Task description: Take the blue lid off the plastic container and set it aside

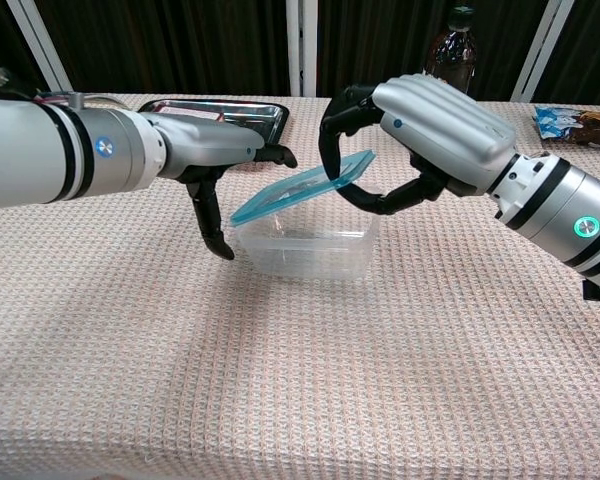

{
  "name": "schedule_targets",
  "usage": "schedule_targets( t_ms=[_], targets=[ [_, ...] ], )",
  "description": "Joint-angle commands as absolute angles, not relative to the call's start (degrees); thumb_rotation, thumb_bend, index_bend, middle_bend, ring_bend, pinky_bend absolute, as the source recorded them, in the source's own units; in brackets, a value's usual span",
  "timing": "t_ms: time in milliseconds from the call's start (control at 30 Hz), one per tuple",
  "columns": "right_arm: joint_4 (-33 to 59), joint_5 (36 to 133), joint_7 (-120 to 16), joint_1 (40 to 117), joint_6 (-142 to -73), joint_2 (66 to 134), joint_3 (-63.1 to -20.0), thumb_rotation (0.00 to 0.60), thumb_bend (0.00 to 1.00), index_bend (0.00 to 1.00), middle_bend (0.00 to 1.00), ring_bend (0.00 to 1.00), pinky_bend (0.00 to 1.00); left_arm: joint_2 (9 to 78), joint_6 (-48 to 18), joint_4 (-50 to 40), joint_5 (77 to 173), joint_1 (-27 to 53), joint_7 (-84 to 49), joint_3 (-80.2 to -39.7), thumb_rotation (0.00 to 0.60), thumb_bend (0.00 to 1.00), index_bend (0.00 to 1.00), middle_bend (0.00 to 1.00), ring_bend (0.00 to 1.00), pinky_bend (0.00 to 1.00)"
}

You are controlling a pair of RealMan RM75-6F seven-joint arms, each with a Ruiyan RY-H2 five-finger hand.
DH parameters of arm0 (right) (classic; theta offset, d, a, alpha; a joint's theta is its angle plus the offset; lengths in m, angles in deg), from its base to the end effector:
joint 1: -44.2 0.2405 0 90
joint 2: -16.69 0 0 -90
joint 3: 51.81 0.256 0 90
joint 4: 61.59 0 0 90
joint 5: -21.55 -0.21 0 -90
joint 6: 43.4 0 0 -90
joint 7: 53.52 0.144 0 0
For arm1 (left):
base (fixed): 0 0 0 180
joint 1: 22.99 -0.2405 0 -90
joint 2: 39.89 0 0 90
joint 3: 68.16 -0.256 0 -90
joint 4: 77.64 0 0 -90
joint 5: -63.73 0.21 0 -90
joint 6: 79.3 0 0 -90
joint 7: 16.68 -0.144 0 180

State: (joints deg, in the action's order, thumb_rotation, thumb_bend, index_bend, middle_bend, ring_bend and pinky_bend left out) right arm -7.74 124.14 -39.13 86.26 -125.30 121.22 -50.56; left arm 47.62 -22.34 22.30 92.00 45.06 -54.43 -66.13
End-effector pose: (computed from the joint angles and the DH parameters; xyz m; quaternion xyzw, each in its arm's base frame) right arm -0.1299 -0.3106 -0.0463 0.7412 -0.2137 0.5838 0.2533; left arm -0.0581 0.3256 -0.0460 -0.8210 -0.3700 -0.2480 0.3572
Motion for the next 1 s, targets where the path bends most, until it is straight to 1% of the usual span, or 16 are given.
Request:
schedule_targets(
  t_ms=[33,233,567,733,900,967,1000],
  targets=[
    [-9.6,124.78,-39.89,85.97,-127.8,122.15,-49.94,0.6,0.35,0.79,0.49,0.27,0.35,46.97,-21.68,22.65,92.96,44.19,-54.12,-66.44,0.6,0.0,0.0,0.0,0.0,0.01],
    [-11.77,124.35,-41.42,85.4,-130.59,121.97,-48.76,0.6,0.35,0.8,0.5,0.27,0.34,44.99,-19.91,22.98,95.36,41.7,-52.69,-66.44,0.6,0.0,0.0,0.0,0.0,0.01],
    [-14.33,120.24,-40.02,84.05,-134.62,120.04,-44.43,0.6,0.35,0.81,0.5,0.27,0.33,39.31,-15.36,22.33,98.87,35.43,-49.59,-66.94,0.6,0.0,0.0,0.0,0.0,0.01],
    [-16.93,117.92,-39.09,83.21,-133.89,119.07,-43.48,0.6,0.35,0.81,0.5,0.27,0.33,36.31,-11.6,21.5,102.1,30.75,-46.19,-67.25,0.6,0.0,0.0,0.0,0.0,0.01],
    [-22.39,115.81,-38.18,82.16,-132.26,119.53,-43.41,0.6,0.35,0.82,0.5,0.27,0.33,33.1,-8.27,20.57,107.5,24.66,-40.54,-68.38,0.6,0.0,0.0,0.0,0.0,0.01],
    [-24.78,115.19,-38.58,81.9,-131.05,120.21,-43.7,0.6,0.35,0.8,0.5,0.27,0.31,32.48,-6.93,20.06,109.57,22.17,-37.85,-68.53,0.6,0.0,0.0,0.0,0.0,0.01],
    [-25.57,115.1,-39.02,81.8,-130.43,120.43,-44.02,0.6,0.35,0.77,0.5,0.27,0.3,32.32,-6.49,19.8,110.46,21.22,-36.96,-68.65,0.6,0.0,0.0,0.0,0.0,0.01]
  ],
)
